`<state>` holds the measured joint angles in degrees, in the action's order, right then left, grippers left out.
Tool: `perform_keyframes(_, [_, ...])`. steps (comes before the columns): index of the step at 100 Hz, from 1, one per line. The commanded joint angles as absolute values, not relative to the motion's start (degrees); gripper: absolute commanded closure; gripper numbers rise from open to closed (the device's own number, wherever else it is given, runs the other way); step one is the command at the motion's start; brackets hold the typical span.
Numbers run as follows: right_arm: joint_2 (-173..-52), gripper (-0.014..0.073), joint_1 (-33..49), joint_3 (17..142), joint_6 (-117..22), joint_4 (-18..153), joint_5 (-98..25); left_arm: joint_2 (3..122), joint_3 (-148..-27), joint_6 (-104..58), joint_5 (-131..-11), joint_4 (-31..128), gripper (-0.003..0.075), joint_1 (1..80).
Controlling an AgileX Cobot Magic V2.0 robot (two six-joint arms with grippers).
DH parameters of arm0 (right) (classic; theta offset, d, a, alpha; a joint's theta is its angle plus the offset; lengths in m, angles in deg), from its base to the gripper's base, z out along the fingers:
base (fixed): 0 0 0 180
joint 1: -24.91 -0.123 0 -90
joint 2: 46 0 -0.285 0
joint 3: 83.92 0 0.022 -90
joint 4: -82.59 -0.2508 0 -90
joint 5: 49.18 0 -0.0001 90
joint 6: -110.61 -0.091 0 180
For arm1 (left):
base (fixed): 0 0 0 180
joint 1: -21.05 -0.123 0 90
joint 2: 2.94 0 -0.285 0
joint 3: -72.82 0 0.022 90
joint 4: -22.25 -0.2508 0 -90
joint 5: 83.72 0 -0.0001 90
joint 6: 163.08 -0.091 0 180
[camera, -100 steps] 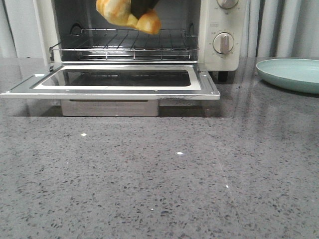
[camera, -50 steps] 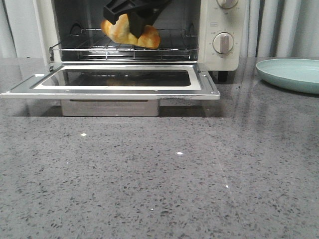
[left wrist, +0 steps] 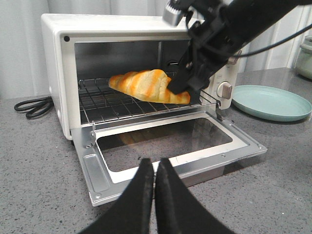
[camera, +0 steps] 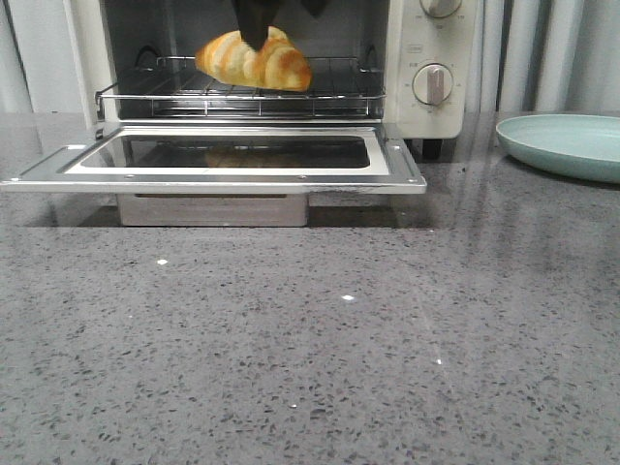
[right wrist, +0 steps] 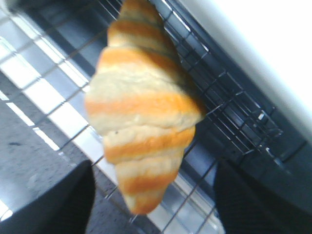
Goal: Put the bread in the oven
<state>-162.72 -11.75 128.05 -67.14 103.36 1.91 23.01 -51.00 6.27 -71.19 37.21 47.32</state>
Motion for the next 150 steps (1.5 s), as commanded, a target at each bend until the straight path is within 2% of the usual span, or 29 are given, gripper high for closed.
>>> perform_keyframes(1, [-156.49,0.0224,-12.78,129.97,-67.54,104.6,2.33,23.39,-52.64,6.37,-75.76,37.79,0.0741,47.2])
perform_keyframes(11, [-153.84,0.0346,-13.6,129.52,-67.54,102.44,7.35,23.39,-52.64,6.37,-75.76,37.79,0.0741,47.2])
perform_keyframes(24, [-146.07,0.0673,-13.73,121.02,-67.54,100.0,4.54,23.39,-52.64,6.37,-75.76,37.79,0.0741,47.2])
perform_keyframes(38, [-130.25,0.0646,-13.73,103.2,-67.68,100.0,-6.36,23.39,-52.64,6.37,-75.76,37.79,0.0741,47.2])
perform_keyframes(61, [-94.75,0.0646,-13.62,70.16,-67.68,103.54,-27.58,23.39,-52.64,6.37,-75.76,37.79,0.0741,47.2])
perform_keyframes(72, [-78.63,0.0645,-11.38,59.8,-72.5,103.68,-30.13,23.39,-52.64,6.37,-75.76,37.79,0.0741,47.2])
perform_keyframes(82, [-69.43,0.0645,-8.49,56.0,-76.78,107.88,-21.72,23.39,-52.64,6.37,-75.76,37.79,0.0741,47.2])
perform_keyframes(97, [-61.33,0.0645,-7.72,54.19,-79.78,110.58,-21.48,23.39,-52.64,6.37,-75.76,37.79,0.0741,47.2])
perform_keyframes(125, [-52.67,0.0646,-7.72,53.97,-81.21,109.41,-19.29,23.39,-52.64,6.37,-75.76,37.79,0.0742,47.2])
perform_keyframes(150, [-52.28,0.0646,-7.72,53.97,-81.21,109.51,-19.29,23.39,-52.64,6.37,-75.76,37.79,0.0741,47.2])
